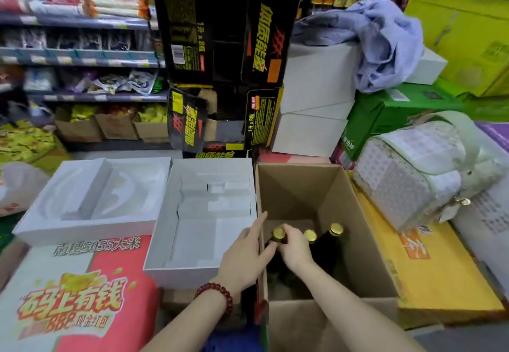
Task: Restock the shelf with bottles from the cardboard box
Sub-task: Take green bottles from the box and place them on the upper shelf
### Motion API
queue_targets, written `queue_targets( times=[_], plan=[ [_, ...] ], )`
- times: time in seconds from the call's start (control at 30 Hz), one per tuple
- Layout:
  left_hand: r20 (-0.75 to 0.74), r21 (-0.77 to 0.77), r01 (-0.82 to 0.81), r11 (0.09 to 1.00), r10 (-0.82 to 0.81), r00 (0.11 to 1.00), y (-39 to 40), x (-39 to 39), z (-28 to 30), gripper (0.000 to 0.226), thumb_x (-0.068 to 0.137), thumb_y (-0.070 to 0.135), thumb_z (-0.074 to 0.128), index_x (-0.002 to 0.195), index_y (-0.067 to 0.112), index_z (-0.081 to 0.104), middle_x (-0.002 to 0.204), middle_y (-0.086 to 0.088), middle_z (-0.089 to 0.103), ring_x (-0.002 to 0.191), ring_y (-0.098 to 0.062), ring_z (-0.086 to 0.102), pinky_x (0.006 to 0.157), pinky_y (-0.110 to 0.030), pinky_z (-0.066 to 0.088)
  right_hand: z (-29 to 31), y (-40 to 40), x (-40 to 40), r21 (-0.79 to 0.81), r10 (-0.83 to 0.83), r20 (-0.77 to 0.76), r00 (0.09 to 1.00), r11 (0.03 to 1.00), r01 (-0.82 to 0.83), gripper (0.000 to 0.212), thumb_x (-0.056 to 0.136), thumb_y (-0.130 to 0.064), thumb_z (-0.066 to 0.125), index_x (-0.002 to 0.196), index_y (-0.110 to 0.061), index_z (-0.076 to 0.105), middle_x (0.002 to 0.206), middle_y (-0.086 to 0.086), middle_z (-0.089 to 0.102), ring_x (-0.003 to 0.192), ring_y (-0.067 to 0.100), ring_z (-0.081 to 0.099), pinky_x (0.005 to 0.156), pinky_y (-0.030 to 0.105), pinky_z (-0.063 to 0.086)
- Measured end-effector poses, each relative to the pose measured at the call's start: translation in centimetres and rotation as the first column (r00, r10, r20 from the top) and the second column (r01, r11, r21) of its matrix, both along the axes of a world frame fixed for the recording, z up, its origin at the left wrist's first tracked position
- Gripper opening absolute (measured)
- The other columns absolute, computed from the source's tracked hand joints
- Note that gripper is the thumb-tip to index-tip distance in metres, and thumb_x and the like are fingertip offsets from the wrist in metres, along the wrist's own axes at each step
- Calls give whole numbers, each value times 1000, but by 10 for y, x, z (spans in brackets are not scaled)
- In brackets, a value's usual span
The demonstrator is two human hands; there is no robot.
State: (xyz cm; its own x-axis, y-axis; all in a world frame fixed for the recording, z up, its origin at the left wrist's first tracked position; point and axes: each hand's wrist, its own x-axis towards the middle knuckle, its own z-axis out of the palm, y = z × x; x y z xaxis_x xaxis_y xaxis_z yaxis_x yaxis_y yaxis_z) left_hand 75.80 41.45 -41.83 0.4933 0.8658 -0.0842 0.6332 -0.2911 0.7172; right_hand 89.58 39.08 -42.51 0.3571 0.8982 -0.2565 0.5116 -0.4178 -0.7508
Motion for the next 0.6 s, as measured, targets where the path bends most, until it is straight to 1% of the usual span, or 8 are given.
queue_targets(
  times=[0.03,0.1,0.17,0.27,0.37,0.5,0.57,0.6],
  plan=[
    [-5,-3,3,1000,-3,1000,0,0,0,66,93,54,42,146,51,3,140,3,46,118,-14,52,87,-23,41,1,-1,0,12,11,14,1000,1000,-11,17,88,1,58,98,-12,59,98,4,65,97,18,60,85,25,46],
    [-8,-22,19,1000,-19,1000,0,0,2,66,92,54,43,145,51,3,141,2,45,117,-14,52,86,-22,41,4,-3,-1,35,18,17,1000,999,-18,18,89,0,58,93,-18,56,92,-1,62,95,16,60,88,28,50],
    [0,-65,38,997,-38,999,1,-2,5,68,91,55,45,146,51,4,144,2,42,119,-15,52,88,-21,39,11,-3,-2,59,5,15,1000,998,-6,16,88,-4,62,91,-19,57,90,-3,63,94,16,62,86,28,50],
    [-14,-143,73,987,-76,997,1,-3,14,73,90,54,49,147,48,5,152,1,34,130,-18,46,100,-26,38,32,-3,2,84,-32,34,999,996,29,12,87,-13,67,97,-17,62,90,-4,64,92,14,60,80,24,44],
    [-46,-208,98,973,-110,993,-2,-5,33,76,89,52,53,149,41,7,154,1,30,135,-18,40,107,-30,35,67,-4,9,127,-16,30,999,992,13,14,86,-19,69,98,-20,63,92,-6,65,92,12,59,82,23,44],
    [-71,-219,123,968,-142,987,-4,-4,67,84,86,50,58,151,33,8,155,-1,28,138,-18,36,110,-28,30,129,-2,23,216,1,25,1000,976,-6,11,85,-23,70,92,-22,62,86,-9,64,84,9,58,76,20,40],
    [-67,-203,136,970,-153,986,-1,1,88,89,83,48,63,151,29,9,154,-2,30,137,-18,36,109,-25,29,162,-1,29,281,1,-4,1000,960,0,10,84,-24,71,90,-21,64,85,-10,66,83,7,60,75,18,45],
    [-61,-196,145,970,-160,985,1,4,98,92,81,47,66,151,29,9,153,-3,31,137,-18,37,109,-25,30,177,0,32,312,-2,-30,1000,950,11,10,84,-24,71,90,-20,65,87,-9,68,85,8,62,79,21,48]
  ],
)
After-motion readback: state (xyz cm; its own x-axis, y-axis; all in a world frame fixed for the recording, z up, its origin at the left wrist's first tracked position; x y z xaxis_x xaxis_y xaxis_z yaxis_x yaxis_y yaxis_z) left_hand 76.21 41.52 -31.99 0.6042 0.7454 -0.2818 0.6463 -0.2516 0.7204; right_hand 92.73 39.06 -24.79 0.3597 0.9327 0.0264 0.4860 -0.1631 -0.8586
